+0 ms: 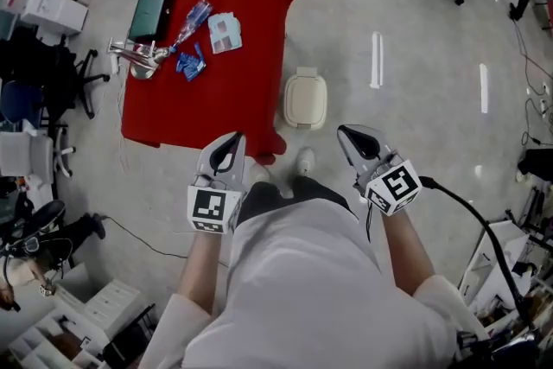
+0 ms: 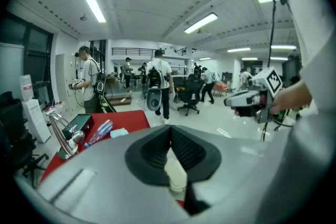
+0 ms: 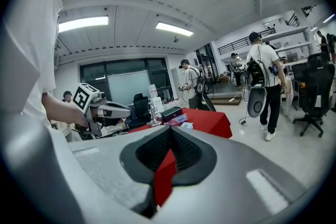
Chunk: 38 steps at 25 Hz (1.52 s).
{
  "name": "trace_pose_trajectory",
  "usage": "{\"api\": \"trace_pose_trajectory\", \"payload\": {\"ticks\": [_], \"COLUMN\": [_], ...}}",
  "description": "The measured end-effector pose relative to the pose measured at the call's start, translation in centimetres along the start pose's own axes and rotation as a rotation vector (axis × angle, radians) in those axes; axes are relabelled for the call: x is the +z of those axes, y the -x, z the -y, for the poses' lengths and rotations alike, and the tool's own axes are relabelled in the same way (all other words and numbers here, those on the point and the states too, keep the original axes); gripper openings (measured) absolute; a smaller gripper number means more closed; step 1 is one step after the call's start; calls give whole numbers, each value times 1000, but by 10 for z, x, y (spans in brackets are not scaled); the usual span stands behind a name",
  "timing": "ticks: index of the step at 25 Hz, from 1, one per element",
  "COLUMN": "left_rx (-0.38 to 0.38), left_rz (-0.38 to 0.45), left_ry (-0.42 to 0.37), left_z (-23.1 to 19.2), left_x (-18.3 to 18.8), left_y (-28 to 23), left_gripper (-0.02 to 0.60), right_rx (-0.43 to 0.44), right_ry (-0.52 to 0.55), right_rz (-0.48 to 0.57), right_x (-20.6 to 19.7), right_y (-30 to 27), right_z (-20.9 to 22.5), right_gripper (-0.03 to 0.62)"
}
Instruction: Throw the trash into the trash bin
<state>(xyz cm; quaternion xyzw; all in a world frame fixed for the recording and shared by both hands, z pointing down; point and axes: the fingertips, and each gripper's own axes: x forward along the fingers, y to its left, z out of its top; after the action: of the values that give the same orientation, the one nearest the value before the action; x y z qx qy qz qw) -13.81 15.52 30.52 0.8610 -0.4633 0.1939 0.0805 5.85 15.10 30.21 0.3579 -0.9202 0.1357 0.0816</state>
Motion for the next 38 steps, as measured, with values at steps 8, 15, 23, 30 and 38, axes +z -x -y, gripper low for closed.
{"api": "trace_pose_trajectory", "payload": {"ticks": [8,15,23,30,38], "left_rx": [-58,-117,-144,-138,-74], "left_rz": [-67,-120,-166,-198,-236], "left_ry": [-38,-45,-36,-12,-16], "left_z": [-4,-3,27,77,110], "left_x": [-38,-103,-169,-207,-281], "left_y": [-41,-81,-128,-160,-190], "left_gripper": [5,5,5,5,5], "right_rx": [-55,-129,-178,-204,-216], "right_ry": [-63,-132,-235,-320,-374], "right_rz": [-81,-140,-182,-217,-245], "right_x": [-50,-111,-191,-256,-322], "right_y": [-23,-46,-58,-60,-77], "right_z": [18,31,49,61,78], "right_gripper": [2,2,2,2,2]}}
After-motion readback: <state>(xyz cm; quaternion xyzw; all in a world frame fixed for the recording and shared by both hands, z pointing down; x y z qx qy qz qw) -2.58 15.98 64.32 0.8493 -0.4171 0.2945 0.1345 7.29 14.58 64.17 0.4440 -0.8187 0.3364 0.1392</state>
